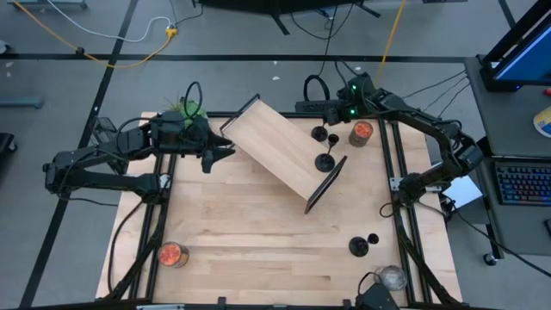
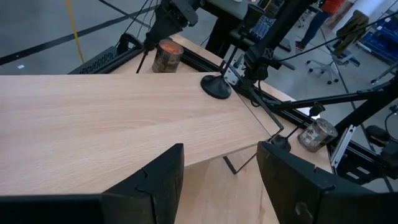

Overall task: Pick & Place candle stick holders
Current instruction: Put the top black candle holder on the shelf

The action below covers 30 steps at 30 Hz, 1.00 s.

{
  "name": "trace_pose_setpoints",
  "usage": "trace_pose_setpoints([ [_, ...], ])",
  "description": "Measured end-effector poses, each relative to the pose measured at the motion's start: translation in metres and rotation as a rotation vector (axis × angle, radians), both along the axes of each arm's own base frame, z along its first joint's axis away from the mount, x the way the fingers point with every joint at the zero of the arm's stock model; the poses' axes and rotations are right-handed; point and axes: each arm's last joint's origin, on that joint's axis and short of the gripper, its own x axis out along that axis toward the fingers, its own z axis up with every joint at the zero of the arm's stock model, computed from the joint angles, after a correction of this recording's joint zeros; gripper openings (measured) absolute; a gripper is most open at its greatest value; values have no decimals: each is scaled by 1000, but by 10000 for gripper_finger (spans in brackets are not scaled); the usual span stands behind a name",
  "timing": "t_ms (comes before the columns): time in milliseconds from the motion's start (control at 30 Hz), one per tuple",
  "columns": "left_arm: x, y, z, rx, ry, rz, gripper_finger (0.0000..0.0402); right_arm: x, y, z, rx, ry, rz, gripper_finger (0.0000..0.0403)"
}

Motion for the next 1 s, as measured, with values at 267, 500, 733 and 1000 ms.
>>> trace_pose_setpoints([
  [267,0,0,0,-1,0,-1,209,-2,1,-2,-8,39,-4,79],
  [500,0,0,0,-2,0,-2,209,-3,0,-2,-35,70,-2,12],
  [733,1,-4,0,-5,-1,-21,209,-3,1,-3,-29,85,-22,7],
  [1000,2,-8,0,-16,-2,-40,209,-8,8,15,-81,45,-70,6],
])
